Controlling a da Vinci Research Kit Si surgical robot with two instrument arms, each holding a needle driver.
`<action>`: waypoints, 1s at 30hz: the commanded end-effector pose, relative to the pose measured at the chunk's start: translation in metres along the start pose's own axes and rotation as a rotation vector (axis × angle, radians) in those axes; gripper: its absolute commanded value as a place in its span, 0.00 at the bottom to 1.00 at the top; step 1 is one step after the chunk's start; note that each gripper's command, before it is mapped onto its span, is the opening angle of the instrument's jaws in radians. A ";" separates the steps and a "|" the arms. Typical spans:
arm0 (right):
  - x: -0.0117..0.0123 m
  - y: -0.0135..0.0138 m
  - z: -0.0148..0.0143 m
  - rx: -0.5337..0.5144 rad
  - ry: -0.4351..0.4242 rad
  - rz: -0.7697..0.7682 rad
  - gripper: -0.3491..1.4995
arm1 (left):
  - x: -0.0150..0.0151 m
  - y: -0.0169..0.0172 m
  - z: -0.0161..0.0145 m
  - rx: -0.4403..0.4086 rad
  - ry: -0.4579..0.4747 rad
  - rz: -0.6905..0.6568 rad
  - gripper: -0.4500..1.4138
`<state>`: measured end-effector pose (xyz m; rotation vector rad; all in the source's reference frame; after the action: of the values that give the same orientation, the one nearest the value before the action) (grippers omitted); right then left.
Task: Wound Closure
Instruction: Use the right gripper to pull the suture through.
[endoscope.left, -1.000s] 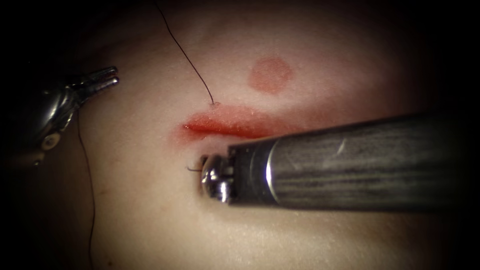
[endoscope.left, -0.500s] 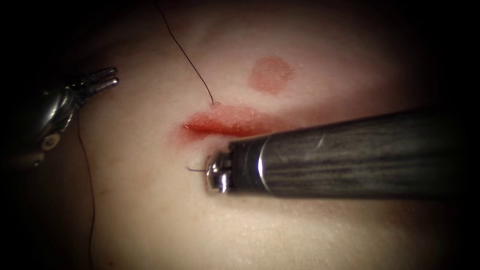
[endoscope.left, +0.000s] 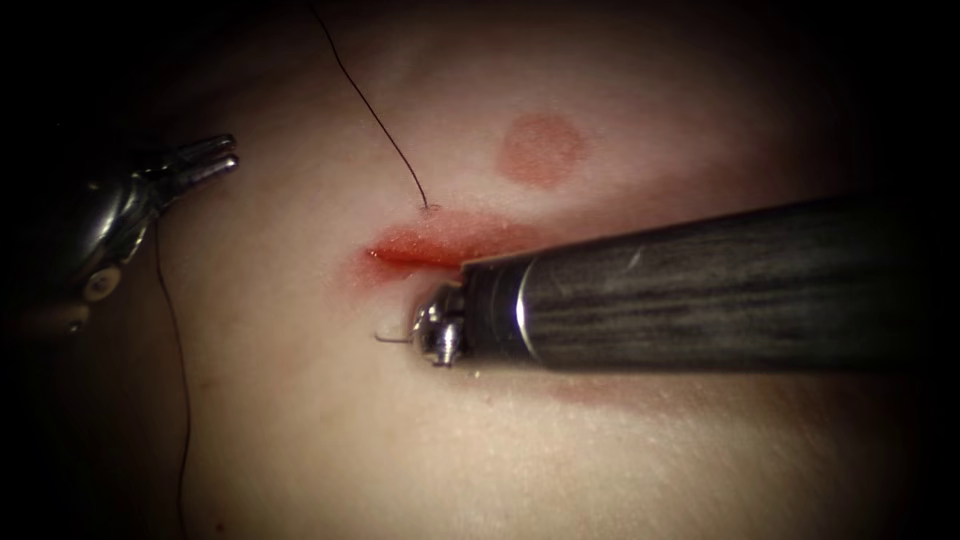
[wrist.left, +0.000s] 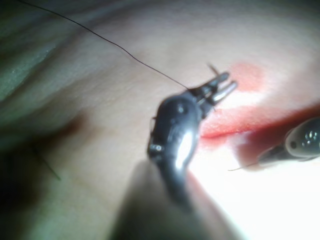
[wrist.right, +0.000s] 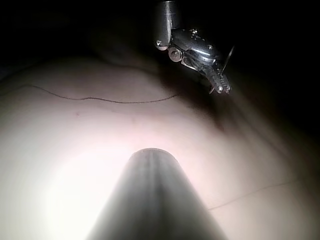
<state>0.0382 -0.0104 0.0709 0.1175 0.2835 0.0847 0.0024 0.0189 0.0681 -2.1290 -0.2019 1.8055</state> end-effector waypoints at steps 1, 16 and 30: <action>0.0000 -0.0007 -0.0001 0.009 0.007 -0.005 0.00 | -0.0008 -0.0001 0.0004 -0.001 0.001 -0.002 0.05; 0.0003 -0.0004 -0.0021 -0.078 0.086 0.017 0.98 | -0.0011 -0.0003 0.0010 0.006 0.001 -0.002 0.05; -0.0005 0.0000 0.0020 -0.021 0.281 0.006 0.90 | -0.0009 -0.0002 0.0002 -0.001 0.000 -0.003 0.05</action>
<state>0.0382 -0.0102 0.0722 0.0800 0.5791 0.1077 0.0025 0.0190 0.0683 -2.1271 -0.2035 1.8051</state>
